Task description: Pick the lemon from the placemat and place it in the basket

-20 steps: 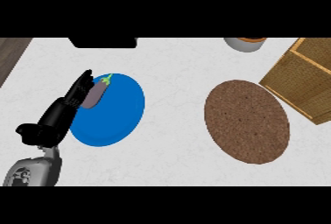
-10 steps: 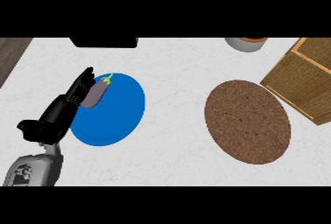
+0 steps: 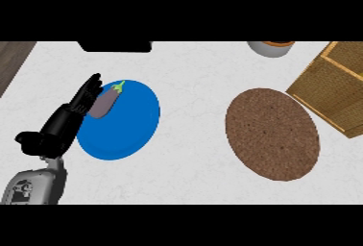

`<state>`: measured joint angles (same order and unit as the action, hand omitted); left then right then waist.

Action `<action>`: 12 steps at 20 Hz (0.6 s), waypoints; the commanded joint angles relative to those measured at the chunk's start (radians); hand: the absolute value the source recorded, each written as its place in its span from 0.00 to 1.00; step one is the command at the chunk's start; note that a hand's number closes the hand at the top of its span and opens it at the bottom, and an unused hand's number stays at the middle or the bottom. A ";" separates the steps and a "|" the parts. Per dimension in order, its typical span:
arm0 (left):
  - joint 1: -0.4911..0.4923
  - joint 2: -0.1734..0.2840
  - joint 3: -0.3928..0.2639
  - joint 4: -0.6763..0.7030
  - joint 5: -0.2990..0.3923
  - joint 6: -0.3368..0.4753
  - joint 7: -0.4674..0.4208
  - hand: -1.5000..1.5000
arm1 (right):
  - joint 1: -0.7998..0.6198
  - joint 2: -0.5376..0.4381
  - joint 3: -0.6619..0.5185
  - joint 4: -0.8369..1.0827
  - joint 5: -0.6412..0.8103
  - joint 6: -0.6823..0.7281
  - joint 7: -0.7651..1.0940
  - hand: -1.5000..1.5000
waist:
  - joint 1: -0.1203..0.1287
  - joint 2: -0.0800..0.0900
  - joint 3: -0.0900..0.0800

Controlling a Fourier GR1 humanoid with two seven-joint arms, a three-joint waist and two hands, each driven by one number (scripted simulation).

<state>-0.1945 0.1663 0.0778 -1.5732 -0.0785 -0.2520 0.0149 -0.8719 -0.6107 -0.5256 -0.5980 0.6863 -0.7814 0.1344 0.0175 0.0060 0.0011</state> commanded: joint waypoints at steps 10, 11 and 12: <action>0.003 0.005 0.012 -0.074 0.011 0.007 0.082 0.50 | 0.000 -0.046 -0.134 -0.116 -0.271 0.072 -0.049 0.00 | -0.016 -0.008 -0.001; 0.086 -0.005 -0.004 -0.096 -0.008 0.006 0.015 0.50 | 0.039 -0.049 -0.156 -0.139 -0.318 0.097 -0.097 0.00 | -0.013 -0.008 -0.001; 0.027 0.002 0.010 -0.029 0.006 -0.005 0.006 0.50 | 0.069 -0.048 -0.156 -0.164 -0.332 0.131 -0.059 0.00 | -0.024 -0.008 -0.001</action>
